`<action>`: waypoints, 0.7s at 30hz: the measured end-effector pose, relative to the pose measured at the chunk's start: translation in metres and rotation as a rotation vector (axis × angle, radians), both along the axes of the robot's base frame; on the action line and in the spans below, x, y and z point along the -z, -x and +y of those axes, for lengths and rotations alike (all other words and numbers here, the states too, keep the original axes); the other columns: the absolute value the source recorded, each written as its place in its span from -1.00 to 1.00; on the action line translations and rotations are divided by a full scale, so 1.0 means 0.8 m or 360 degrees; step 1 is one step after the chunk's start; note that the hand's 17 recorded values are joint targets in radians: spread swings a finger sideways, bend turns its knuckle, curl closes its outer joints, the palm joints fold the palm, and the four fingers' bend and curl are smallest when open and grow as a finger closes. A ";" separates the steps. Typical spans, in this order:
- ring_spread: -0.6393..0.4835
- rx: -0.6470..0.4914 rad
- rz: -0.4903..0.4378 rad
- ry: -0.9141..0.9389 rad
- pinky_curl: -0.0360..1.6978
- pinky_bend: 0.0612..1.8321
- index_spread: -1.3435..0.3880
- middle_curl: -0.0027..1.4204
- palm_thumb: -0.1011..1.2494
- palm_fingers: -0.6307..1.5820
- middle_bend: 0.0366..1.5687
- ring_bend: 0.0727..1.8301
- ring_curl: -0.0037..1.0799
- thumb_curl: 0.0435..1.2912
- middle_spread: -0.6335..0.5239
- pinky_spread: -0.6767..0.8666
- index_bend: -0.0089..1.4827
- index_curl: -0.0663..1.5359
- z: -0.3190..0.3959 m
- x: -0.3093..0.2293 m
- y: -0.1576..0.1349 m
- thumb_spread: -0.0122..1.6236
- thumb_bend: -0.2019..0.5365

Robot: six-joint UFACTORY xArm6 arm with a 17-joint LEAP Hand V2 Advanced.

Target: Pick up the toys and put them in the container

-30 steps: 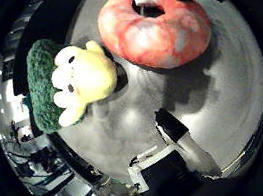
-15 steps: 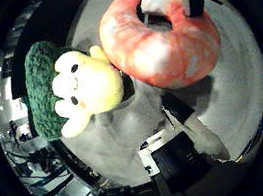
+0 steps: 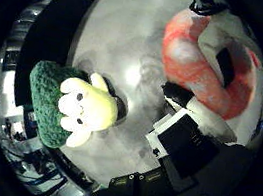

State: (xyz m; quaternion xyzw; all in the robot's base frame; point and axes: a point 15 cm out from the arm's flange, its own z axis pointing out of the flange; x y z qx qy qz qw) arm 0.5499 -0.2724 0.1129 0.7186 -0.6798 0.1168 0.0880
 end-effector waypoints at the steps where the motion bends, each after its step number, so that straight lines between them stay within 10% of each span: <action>1: 0.03 0.0001 -0.0013 0.0007 -0.77 -0.88 0.06 -0.43 0.73 0.02 -0.37 -0.89 -0.83 -0.39 -0.43 0.28 0.63 -0.05 -0.003 -0.008 0.000 0.02 -0.51; 15: -0.04 -0.0012 -0.0042 0.0021 -0.79 -0.87 0.10 -0.40 0.73 0.01 -0.31 -0.88 -0.80 -0.38 -0.52 0.27 0.67 -0.07 0.008 -0.045 0.020 0.01 -0.52; 21: 0.13 0.0007 0.0047 -0.0003 -0.69 -0.63 0.06 -0.45 0.50 -0.29 -0.52 -0.72 -0.67 -0.41 -0.22 0.30 -0.13 -0.27 0.009 -0.024 0.034 0.04 -0.60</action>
